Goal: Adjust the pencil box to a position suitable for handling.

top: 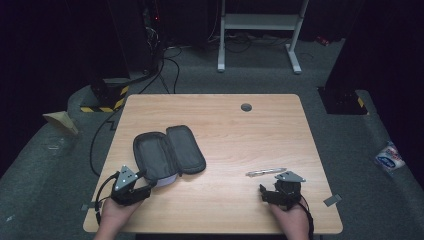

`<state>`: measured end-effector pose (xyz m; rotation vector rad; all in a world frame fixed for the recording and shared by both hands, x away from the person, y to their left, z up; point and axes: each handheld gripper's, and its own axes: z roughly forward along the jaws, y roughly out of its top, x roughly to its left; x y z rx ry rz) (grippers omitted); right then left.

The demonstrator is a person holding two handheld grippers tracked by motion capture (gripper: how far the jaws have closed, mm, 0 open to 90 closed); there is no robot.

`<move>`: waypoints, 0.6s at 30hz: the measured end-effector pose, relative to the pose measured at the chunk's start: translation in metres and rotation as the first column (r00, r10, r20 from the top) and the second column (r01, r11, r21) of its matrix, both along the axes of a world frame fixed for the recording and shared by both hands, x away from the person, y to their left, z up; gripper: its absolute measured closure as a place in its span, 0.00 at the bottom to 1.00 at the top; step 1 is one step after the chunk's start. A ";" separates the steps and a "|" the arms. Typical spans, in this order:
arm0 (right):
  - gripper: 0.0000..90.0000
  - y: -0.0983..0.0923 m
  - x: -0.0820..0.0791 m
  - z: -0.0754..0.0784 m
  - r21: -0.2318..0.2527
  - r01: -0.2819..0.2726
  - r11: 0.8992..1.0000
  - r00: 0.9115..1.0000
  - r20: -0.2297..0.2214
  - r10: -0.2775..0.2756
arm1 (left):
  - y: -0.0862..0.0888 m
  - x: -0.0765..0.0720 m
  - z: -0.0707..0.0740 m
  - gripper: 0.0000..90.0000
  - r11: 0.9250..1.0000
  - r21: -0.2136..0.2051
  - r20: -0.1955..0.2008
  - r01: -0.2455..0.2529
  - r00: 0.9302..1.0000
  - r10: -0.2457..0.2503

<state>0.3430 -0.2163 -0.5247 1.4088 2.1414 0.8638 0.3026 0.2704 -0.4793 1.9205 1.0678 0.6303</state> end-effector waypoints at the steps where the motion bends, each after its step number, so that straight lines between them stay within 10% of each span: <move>1: 0.12 0.000 0.000 0.000 0.000 0.000 1.000 1.000 0.000 0.000 | -0.002 0.000 0.000 0.49 1.000 0.003 0.000 0.008 1.000 -0.008; 18: 0.12 0.000 0.000 0.000 -0.002 -0.001 1.000 1.000 0.003 0.001 | -0.017 0.009 -0.010 0.70 0.998 0.040 -0.060 0.041 0.997 -0.039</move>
